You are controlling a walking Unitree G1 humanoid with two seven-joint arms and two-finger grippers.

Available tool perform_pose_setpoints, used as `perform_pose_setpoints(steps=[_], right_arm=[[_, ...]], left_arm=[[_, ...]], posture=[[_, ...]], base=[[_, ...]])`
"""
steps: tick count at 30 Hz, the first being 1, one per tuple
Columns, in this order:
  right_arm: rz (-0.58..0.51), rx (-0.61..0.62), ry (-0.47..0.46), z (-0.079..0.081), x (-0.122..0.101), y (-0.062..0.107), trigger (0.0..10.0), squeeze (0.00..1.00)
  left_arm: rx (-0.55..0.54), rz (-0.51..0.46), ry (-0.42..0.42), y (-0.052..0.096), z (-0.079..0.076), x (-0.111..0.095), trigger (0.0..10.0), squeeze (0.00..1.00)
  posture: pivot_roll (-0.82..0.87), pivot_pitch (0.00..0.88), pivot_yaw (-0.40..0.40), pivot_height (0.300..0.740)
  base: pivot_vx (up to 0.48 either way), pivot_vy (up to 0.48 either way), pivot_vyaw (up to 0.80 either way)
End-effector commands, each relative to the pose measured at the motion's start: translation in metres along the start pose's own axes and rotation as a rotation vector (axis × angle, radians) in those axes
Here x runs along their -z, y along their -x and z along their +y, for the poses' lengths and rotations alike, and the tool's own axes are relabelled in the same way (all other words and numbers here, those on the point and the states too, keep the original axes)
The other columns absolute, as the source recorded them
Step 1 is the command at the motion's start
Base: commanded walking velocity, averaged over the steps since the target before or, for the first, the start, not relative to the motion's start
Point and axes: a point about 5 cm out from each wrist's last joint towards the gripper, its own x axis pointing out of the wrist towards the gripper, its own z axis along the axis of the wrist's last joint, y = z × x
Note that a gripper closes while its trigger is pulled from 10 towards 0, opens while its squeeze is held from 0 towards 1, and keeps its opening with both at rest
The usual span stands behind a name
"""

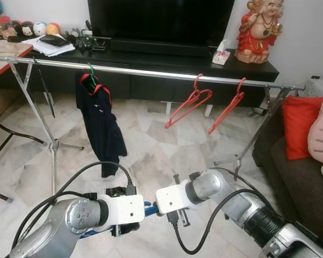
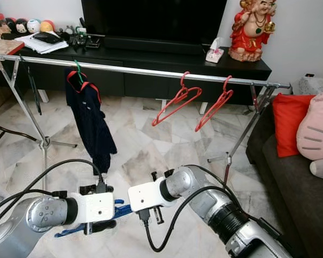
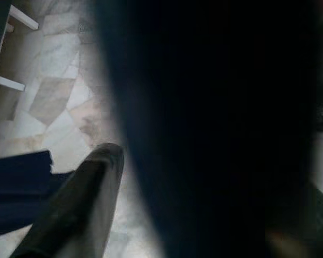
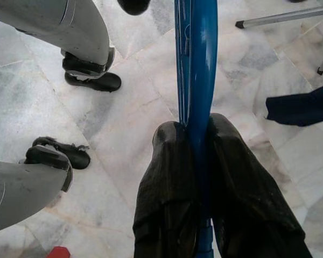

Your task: Hang hanger

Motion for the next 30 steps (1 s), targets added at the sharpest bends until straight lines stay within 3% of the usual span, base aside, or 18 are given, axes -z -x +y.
perform_pose_setpoints(steps=[1,2,3,7,8,9,10,11,13,14,15,30], right_arm=[[-0.098,0.055,0.027,-0.012,-0.016,0.009,10.0,0.0],[-0.105,0.056,0.023,-0.012,-0.017,0.01,10.0,0.0],[-0.111,0.056,0.021,-0.012,-0.018,0.01,10.0,0.0],[-0.134,0.058,0.011,-0.014,-0.02,0.012,10.0,0.0],[-0.148,0.057,0.002,-0.014,-0.021,0.013,10.0,0.0],[-0.148,0.057,0.002,-0.014,-0.021,0.013,10.0,0.0],[-0.16,0.057,-0.005,-0.015,-0.023,0.014,10.0,0.0],[-0.164,0.058,-0.007,-0.015,-0.023,0.014,10.0,0.0],[-0.163,0.058,-0.008,-0.016,-0.023,0.015,10.0,0.0],[-0.163,0.058,-0.01,-0.016,-0.022,0.015,10.0,0.0],[-0.161,0.059,-0.01,-0.016,-0.022,0.015,10.0,0.0],[-0.17,0.072,-0.026,-0.02,-0.021,0.02,10.0,0.0]], left_arm=[[0.032,0.063,0.074,-0.004,-0.007,0.015,6.1,0.0],[0.031,0.061,0.079,-0.005,-0.007,0.015,8.9,0.0],[0.03,0.061,0.081,-0.005,-0.007,0.016,9.7,0.0],[0.024,0.043,0.108,-0.007,-0.008,0.015,10.0,0.0],[0.029,0.042,0.109,-0.008,-0.009,0.014,9.2,0.0],[0.029,0.042,0.109,-0.008,-0.009,0.014,9.2,0.0],[0.033,0.041,0.11,-0.008,-0.01,0.014,6.9,0.0],[0.033,0.039,0.112,-0.008,-0.01,0.014,6.9,0.0],[0.034,0.04,0.114,-0.008,-0.01,0.015,0.7,0.0],[0.034,0.039,0.114,-0.008,-0.01,0.015,0.7,0.0],[0.035,0.04,0.114,-0.008,-0.01,0.015,0.0,0.0],[0.069,0.094,0.078,-0.003,-0.011,0.022,0.0,0.0]], posture=[[-0.04,0.0,-0.107,0.74],[-0.04,0.0,-0.107,0.74],[-0.04,0.0,-0.107,0.74],[-0.04,0.0,-0.109,0.74],[-0.04,0.0,-0.109,0.74],[-0.04,0.0,-0.109,0.74],[-0.04,0.0,-0.108,0.74],[-0.04,0.0,-0.108,0.74],[-0.04,0.0,-0.108,0.74],[-0.04,0.0,-0.108,0.74],[-0.04,0.0,-0.108,0.74],[-0.04,0.0,-0.107,0.74]], base=[[0.0,0.0,0.0],[0.0,0.0,0.0],[0.0,0.0,0.0],[0.0,0.0,0.0],[0.0,0.0,0.0],[0.0,0.0,0.0],[0.0,0.0,0.0],[0.0,0.0,0.0],[0.0,0.0,0.0],[0.0,0.0,0.0],[0.0,0.0,0.0],[0.0,0.0,0.0]])
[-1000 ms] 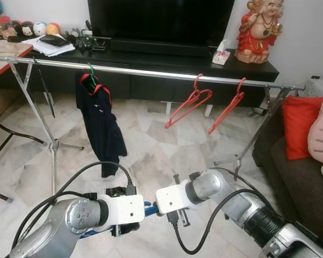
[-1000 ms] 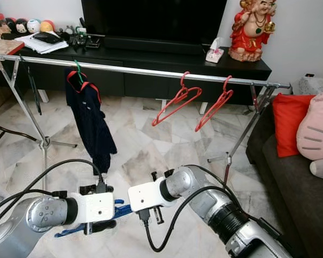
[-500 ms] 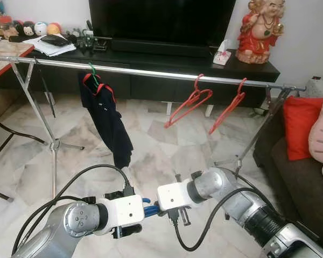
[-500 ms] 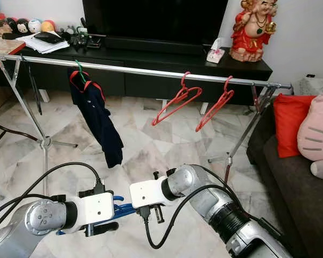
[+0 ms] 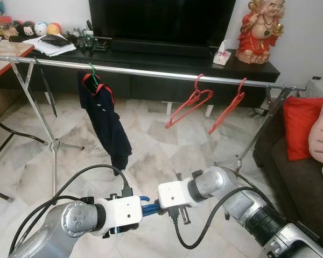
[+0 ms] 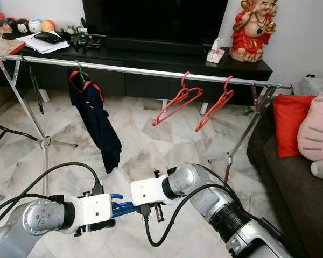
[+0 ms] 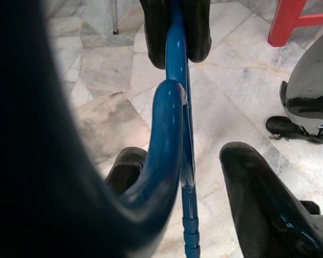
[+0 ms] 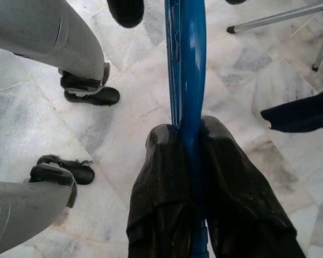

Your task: Hang hanger

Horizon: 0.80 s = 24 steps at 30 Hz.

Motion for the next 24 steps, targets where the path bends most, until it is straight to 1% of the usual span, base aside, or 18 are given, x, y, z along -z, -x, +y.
perform_pose_setpoints(steps=[1,24], right_arm=[[-0.133,0.071,0.05,-0.0157,-0.0245,0.0141,10.0,0.0],[-0.163,0.083,0.028,-0.0196,-0.0277,0.0171,10.0,0.0]], left_arm=[[0.06,0.103,0.037,-0.005,-0.0101,0.0191,0.0,0.0],[0.072,0.104,0.03,-0.0044,-0.0096,0.0185,0.0,0.0]], posture=[[-0.04,0.0,-0.106,0.74],[-0.04,0.0,-0.105,0.74]], base=[[0.0,0.0,0.0],[0.0,0.0,0.0]])
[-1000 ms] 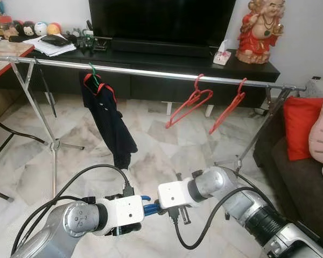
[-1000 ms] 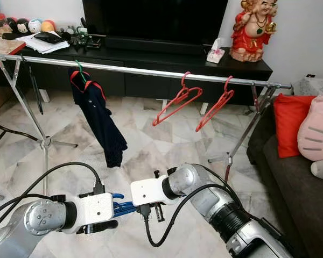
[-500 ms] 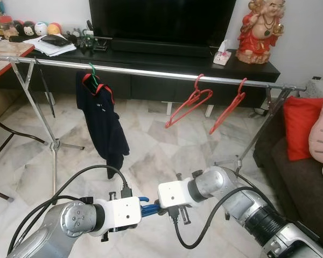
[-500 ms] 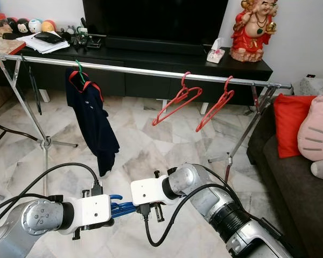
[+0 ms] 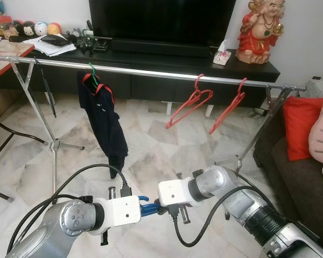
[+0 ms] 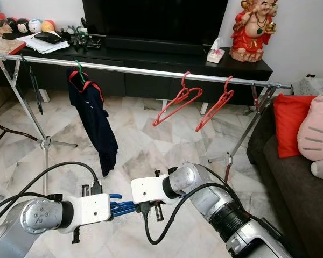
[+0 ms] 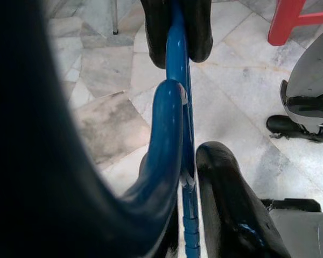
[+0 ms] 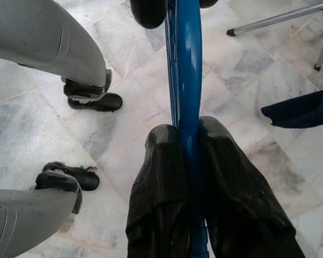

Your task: Hang hanger

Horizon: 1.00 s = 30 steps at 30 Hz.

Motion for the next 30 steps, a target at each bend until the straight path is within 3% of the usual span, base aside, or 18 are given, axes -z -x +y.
perform_pose_setpoints(steps=[1,18,19,30], right_arm=[[-0.144,0.084,0.06,-0.018,-0.028,0.016,10.0,0.0],[-0.153,0.082,0.052,-0.018,-0.028,0.016,10.0,0.0],[-0.154,0.076,0.044,-0.018,-0.028,0.016,10.0,1.0],[-0.076,0.01,0.103,-0.011,-0.018,0.017,10.0,1.0]], left_arm=[[0.067,0.1,0.036,-0.007,-0.012,0.019,0.0,0.0],[0.066,0.096,0.032,-0.006,-0.011,0.017,0.0,0.0],[0.066,0.096,0.032,-0.006,-0.011,0.017,0.0,0.0],[0.068,0.096,0.028,-0.005,-0.01,0.017,0.0,0.0]], posture=[[-0.04,0.0,-0.105,0.74],[-0.04,0.0,-0.107,0.74],[-0.04,0.0,-0.108,0.74],[-0.04,0.0,-0.108,0.74]], base=[[0.0,0.0,0.0],[0.0,0.0,0.0],[0.0,0.0,0.0],[0.0,0.0,0.0]])
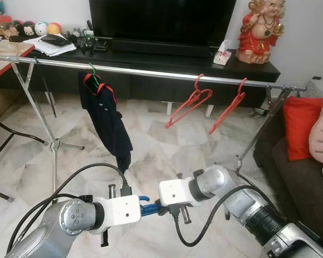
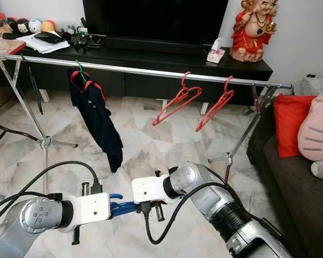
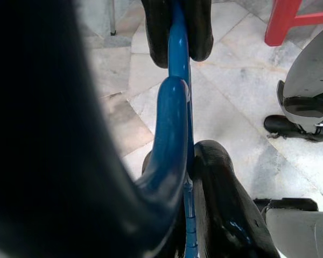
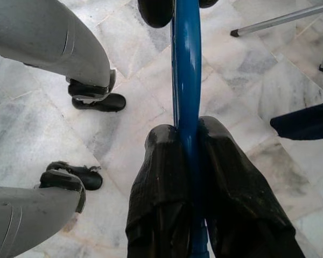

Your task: Hang hanger

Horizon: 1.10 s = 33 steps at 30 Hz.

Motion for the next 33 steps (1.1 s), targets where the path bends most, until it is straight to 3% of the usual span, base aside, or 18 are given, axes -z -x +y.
perform_pose_setpoints(steps=[1,24,33], right_arm=[[-0.077,0.024,0.106,-0.011,-0.022,0.014,10.0,1.0],[-0.046,0.018,0.128,-0.009,-0.017,0.014,10.0,1.0],[0.076,0.053,0.171,-0.012,-0.001,0.022,10.0,1.0]], left_arm=[[0.06,0.104,0.031,-0.005,-0.01,0.019,0.0,0.0],[0.027,0.073,0.03,-0.004,-0.005,0.013,0.0,0.0],[0.024,0.067,0.024,0.002,-0.002,0.013,0.0,0.0]], posture=[[-0.04,0.0,-0.108,0.74],[-0.05,0.0,-0.109,0.74],[-0.05,0.0,-0.093,0.74]], base=[[0.0,0.0,0.0],[0.0,0.0,0.0],[0.0,0.0,0.0]])
